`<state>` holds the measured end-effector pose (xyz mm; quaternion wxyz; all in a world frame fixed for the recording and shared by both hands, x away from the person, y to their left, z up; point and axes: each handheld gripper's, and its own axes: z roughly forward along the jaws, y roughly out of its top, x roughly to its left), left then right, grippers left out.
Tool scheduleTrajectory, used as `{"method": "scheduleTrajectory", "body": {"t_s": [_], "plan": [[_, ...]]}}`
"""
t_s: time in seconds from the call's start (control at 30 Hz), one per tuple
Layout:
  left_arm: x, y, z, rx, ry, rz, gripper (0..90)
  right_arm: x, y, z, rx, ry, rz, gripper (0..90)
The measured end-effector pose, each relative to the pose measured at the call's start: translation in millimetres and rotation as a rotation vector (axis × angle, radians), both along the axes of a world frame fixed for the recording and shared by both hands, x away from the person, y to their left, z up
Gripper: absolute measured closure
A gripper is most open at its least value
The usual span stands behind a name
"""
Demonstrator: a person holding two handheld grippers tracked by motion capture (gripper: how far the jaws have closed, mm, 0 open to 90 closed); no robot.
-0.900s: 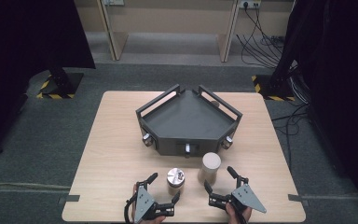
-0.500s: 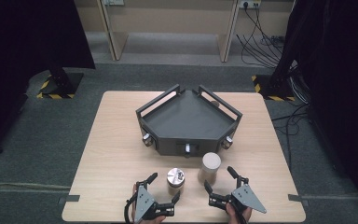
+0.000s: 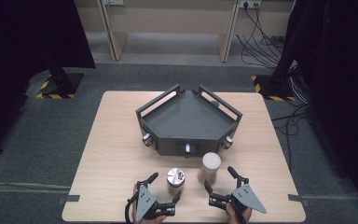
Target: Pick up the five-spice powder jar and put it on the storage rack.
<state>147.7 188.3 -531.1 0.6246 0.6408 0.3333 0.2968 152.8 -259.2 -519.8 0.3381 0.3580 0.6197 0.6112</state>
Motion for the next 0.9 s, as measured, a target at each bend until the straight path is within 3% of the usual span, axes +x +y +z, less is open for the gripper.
{"method": "scheduleTrajectory", "body": {"t_s": [0.27,0.9], "plan": [[2.1,-0.9,1.9,-0.002,0.015,-0.004,0.3,0.0,0.2,0.0,-0.001,-0.001,0.0,2.2],[9.3,-5.3,9.4,0.041,0.038,-0.038,0.3,0.1,-0.1,-0.1,0.0,-0.002,0.003,2.2]]}}
